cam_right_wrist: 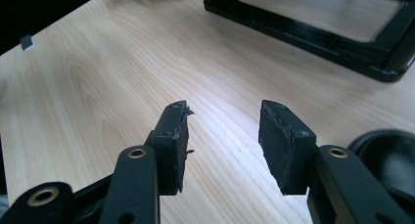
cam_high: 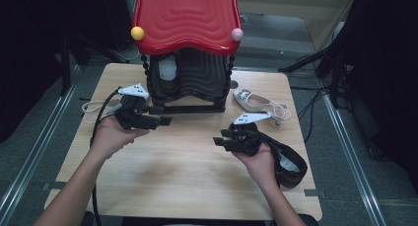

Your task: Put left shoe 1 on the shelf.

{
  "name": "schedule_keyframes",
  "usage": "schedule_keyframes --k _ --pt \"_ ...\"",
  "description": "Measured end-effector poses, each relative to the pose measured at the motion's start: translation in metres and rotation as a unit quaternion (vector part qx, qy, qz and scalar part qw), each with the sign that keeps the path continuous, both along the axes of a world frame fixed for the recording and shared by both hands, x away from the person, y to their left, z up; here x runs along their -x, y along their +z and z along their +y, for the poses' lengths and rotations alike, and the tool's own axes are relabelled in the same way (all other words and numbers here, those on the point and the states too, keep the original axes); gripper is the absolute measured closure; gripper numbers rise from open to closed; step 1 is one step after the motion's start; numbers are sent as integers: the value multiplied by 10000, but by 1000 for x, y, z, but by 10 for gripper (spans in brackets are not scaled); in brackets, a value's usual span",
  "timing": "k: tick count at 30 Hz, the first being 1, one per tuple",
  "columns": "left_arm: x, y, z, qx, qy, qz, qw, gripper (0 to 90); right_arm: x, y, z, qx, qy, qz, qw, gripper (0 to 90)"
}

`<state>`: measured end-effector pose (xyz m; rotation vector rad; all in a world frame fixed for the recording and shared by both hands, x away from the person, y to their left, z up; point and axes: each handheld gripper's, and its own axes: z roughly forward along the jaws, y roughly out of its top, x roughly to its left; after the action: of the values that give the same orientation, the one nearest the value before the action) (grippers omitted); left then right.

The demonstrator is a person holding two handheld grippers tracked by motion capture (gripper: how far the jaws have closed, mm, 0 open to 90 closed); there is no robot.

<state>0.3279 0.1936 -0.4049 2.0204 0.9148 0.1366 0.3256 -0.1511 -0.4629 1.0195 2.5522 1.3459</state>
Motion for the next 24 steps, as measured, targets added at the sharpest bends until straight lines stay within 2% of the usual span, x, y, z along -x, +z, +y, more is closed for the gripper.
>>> schedule_keyframes --k 4,10,13,15,18,21,24 --pt "6 -17 0 -18 -19 131 9999 434 4 -2 -5 31 -28 76 10000 553" --pt "12 -38 -1 69 -5 284 9996 435 8 -4 -14 52 -83 84 9999 554" --pt "16 -47 -1 -19 -42 336 9994 435 11 -5 -19 105 -111 106 9998 554" --pt "19 -53 -2 9 -96 366 9993 434 12 -6 -23 142 -129 118 9997 553" --pt "21 -59 -4 -63 -101 380 9992 434 14 -5 -31 198 -207 101 9995 553" --pt "21 -62 -6 39 -139 431 9990 434 16 -5 -38 195 -280 106 9994 553" --pt "20 -64 -10 -8 -230 433 9988 432 20 -6 -47 252 -354 84 9990 553"
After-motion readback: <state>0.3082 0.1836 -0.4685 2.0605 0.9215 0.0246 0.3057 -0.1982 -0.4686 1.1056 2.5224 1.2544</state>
